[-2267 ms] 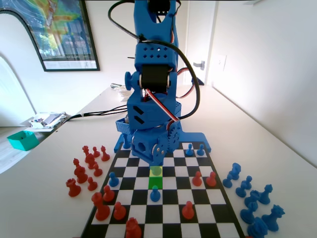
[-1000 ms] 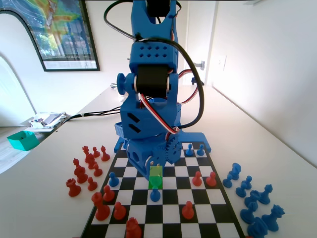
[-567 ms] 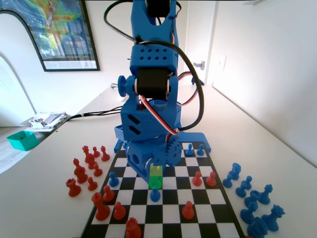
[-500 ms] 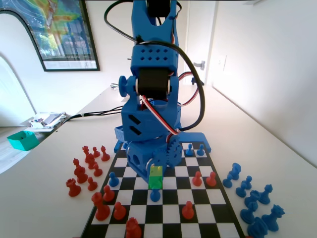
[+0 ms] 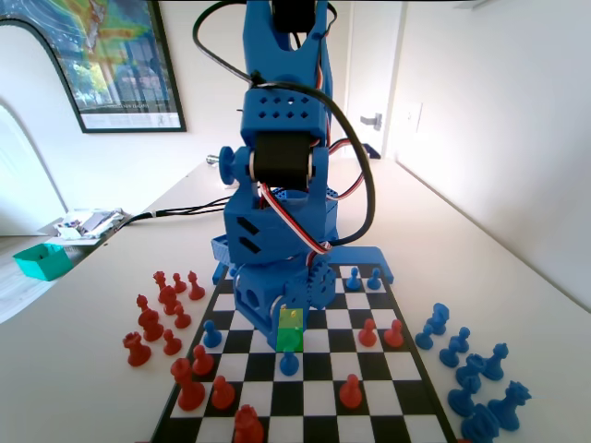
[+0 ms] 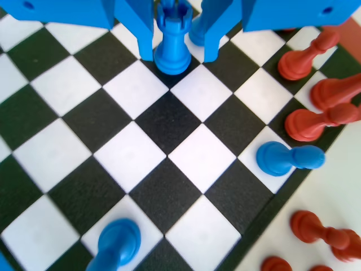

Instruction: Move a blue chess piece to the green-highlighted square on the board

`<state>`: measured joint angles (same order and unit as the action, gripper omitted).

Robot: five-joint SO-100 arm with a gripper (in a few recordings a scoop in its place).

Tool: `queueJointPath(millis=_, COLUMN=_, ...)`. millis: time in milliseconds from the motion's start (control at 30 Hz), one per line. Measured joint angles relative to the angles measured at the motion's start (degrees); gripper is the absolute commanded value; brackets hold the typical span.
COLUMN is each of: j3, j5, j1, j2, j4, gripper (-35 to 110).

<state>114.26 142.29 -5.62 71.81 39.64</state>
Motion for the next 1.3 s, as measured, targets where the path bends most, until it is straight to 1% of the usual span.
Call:
queueJointPath(millis=200, j3=-0.7, j5=1.14, j1=0.09, j2=0.0, j4=3.69, gripper=15)
queueJointPath(millis=333, j3=-2.9, j5=2.2, j1=0.09, j2=0.88, j4=8.44, gripper=15)
queueJointPath(millis=500, j3=-7.91, j5=2.2, j1=0.09, j2=2.9, j4=16.35, gripper=15)
queueJointPath(millis=667, j3=-12.04, j5=0.88, j1=0.09, j2=7.21, j4=24.96, gripper=8)
queueJointPath(millis=800, j3=-14.24, j5=-4.22, j1=0.44, j2=12.39, j4=31.99, gripper=6)
queueJointPath(millis=967, j3=-15.12, j5=-15.64, j1=3.25, j2=21.53, j4=37.53, gripper=1)
queueJointPath(millis=1100, j3=-16.87, j5=-23.73, j1=3.69, j2=29.71, j4=42.89, gripper=1)
queueJointPath(millis=1300, j3=-17.05, j5=-33.84, j1=4.83, j2=42.71, j4=48.16, gripper=1)
